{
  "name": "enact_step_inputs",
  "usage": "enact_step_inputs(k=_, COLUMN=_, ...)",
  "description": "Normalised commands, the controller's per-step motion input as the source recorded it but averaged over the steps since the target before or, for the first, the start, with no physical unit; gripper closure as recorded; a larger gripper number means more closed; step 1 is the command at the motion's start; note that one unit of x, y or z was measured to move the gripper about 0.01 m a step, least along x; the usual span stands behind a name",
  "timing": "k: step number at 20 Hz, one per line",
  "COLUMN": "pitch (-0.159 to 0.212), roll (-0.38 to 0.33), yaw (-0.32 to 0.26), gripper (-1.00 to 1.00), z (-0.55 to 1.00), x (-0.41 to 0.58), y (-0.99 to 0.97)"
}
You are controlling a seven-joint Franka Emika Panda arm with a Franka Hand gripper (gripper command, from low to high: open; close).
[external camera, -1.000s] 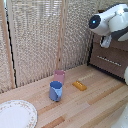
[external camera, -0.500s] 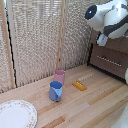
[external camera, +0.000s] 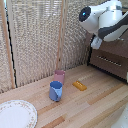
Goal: Propose to navigate your clamp on the clench of the first drawer. Use gentle force to register to the cabinet. Send posterior your swing mandate till over it lurks, a cup of pink essence. Fortify your grip after aiming concentric with the pink cup’s periphery. Manoeuvre the pink towards the cabinet's top. Drop your compression till the cup is resting inside.
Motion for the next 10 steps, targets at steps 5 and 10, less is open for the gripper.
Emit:
enact_step_inputs(k=5, pitch=0.000, roll=-0.038, yaw=-0.205, gripper=-1.00, z=-0.02, x=0.012, y=0.63)
enact_step_inputs(k=10, pitch=0.006, roll=-0.026, yaw=-0.111, gripper=-1.00, z=-0.01, x=0.105, y=0.39)
